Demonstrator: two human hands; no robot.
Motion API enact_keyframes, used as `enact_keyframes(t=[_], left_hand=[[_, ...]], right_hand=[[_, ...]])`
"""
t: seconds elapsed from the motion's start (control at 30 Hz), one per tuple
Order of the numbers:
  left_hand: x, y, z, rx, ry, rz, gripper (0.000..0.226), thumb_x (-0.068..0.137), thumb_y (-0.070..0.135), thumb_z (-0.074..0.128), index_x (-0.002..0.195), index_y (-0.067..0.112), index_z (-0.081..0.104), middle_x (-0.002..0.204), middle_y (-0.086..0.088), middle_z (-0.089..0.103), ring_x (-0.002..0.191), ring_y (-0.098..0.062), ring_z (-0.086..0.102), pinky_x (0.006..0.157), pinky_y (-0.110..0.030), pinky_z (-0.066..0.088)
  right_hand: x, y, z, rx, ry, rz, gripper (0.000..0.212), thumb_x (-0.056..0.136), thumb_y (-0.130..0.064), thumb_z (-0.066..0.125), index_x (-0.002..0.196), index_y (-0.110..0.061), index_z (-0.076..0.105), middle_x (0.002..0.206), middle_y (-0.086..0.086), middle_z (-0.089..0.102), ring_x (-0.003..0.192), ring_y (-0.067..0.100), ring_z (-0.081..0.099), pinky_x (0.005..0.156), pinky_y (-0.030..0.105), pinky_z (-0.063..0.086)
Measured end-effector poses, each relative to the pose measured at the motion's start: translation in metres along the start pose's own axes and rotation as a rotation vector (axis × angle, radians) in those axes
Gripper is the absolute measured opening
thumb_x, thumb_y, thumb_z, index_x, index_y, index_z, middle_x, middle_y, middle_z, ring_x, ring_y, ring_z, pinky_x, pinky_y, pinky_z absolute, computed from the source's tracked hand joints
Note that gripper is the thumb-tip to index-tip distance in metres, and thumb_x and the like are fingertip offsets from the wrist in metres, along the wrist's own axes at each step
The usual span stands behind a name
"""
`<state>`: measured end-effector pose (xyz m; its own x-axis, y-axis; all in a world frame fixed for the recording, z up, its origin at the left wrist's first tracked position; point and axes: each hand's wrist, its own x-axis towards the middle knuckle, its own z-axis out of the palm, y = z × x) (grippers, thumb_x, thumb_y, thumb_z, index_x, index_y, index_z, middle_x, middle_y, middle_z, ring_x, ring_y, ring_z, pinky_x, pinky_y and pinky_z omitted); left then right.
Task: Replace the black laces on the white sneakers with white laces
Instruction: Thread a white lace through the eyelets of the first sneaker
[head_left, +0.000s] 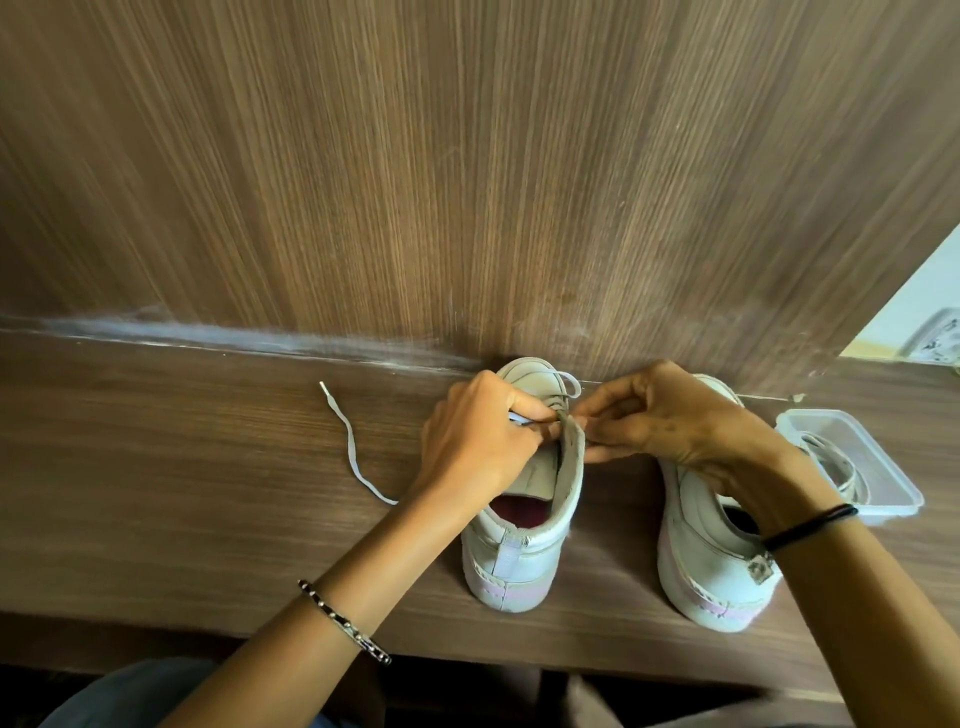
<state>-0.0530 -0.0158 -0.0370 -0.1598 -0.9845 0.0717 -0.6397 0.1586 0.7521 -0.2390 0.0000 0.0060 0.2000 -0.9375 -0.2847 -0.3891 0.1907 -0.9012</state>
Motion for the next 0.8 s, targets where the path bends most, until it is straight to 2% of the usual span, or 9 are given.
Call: enact_keyframes(t=[0.1,0.23,0.3,0.4,0.5,0.6,0.7,0.77,0.8], left_hand=[[0.004,-0.002,-0.005,-0.007,-0.053,0.016,0.012,0.081,0.038,0.083,0.093,0.039,0.080,0.096,0.019,0.076,0.100,-0.005,0.069,0.088,-0.039,0.057],[0.004,-0.001,-0.017,-0.145,-0.092,0.038,0.026,0.075,0.011,0.081,0.086,0.034,0.078,0.081,0.016,0.077,0.083,0.000,0.071,0.083,-0.036,0.059],[0.005,-0.003,-0.023,-0.187,-0.107,0.042,0.032,0.073,0.006,0.079,0.097,0.027,0.079,0.083,0.013,0.077,0.077,0.001,0.069,0.076,-0.029,0.057],[0.004,-0.003,-0.029,-0.186,-0.158,0.027,0.040,0.073,0.005,0.079,0.108,0.023,0.076,0.094,0.010,0.076,0.068,0.006,0.061,0.065,-0.016,0.047],[0.002,-0.002,-0.029,-0.062,-0.150,0.043,0.052,0.074,0.009,0.078,0.122,0.027,0.069,0.114,0.013,0.068,0.099,0.003,0.060,0.075,-0.013,0.047],[0.000,-0.001,-0.027,0.075,-0.146,0.015,0.070,0.074,0.019,0.080,0.138,0.029,0.053,0.131,0.008,0.051,0.127,-0.013,0.048,0.102,-0.033,0.045],[-0.002,-0.003,-0.030,0.065,-0.189,-0.025,0.075,0.077,0.026,0.082,0.142,0.026,0.044,0.131,0.010,0.047,0.129,-0.014,0.045,0.106,-0.037,0.043],[-0.002,-0.005,-0.033,0.033,-0.235,-0.069,0.074,0.078,0.033,0.083,0.141,0.026,0.045,0.130,0.010,0.050,0.125,-0.012,0.048,0.099,-0.030,0.045],[-0.002,-0.005,-0.034,0.012,-0.256,-0.089,0.073,0.078,0.036,0.084,0.140,0.026,0.047,0.131,0.011,0.052,0.123,-0.010,0.050,0.092,-0.023,0.044]], right_hand=[[0.002,0.002,0.003,-0.125,0.062,-0.024,0.010,0.095,-0.008,0.070,0.098,-0.001,0.077,0.092,0.010,0.080,0.090,0.025,0.078,0.086,0.036,0.064],[0.002,0.003,0.003,-0.343,0.229,-0.048,0.029,0.098,-0.029,0.064,0.088,-0.004,0.074,0.081,0.008,0.077,0.072,0.017,0.077,0.088,0.050,0.061],[-0.001,0.000,0.000,-0.387,0.292,-0.081,0.034,0.098,-0.030,0.062,0.085,0.000,0.071,0.077,0.010,0.076,0.066,0.014,0.076,0.088,0.053,0.059],[-0.003,-0.002,-0.008,-0.288,0.365,-0.114,0.031,0.100,-0.028,0.060,0.086,-0.002,0.070,0.074,0.006,0.076,0.068,0.015,0.076,0.089,0.050,0.060],[-0.003,-0.003,-0.013,-0.069,0.442,-0.166,0.030,0.103,-0.023,0.057,0.089,0.000,0.069,0.082,0.007,0.077,0.084,0.024,0.077,0.094,0.049,0.059],[-0.003,-0.012,-0.012,0.436,0.426,-0.199,0.021,0.105,-0.010,0.049,0.095,0.006,0.058,0.096,0.020,0.068,0.097,0.035,0.076,0.088,0.045,0.063],[-0.003,-0.019,-0.018,1.009,0.354,-0.193,0.024,0.105,-0.004,0.041,0.082,-0.006,0.050,0.076,0.014,0.058,0.075,0.026,0.076,0.070,0.042,0.065],[0.000,-0.017,-0.024,1.154,0.338,-0.167,0.028,0.105,-0.003,0.037,0.079,-0.010,0.046,0.073,0.009,0.050,0.053,0.011,0.059,0.054,0.025,0.056],[-0.001,-0.017,-0.025,1.089,0.337,-0.153,0.028,0.105,-0.003,0.036,0.079,-0.010,0.045,0.075,0.008,0.048,0.051,0.007,0.049,0.049,0.018,0.047]])
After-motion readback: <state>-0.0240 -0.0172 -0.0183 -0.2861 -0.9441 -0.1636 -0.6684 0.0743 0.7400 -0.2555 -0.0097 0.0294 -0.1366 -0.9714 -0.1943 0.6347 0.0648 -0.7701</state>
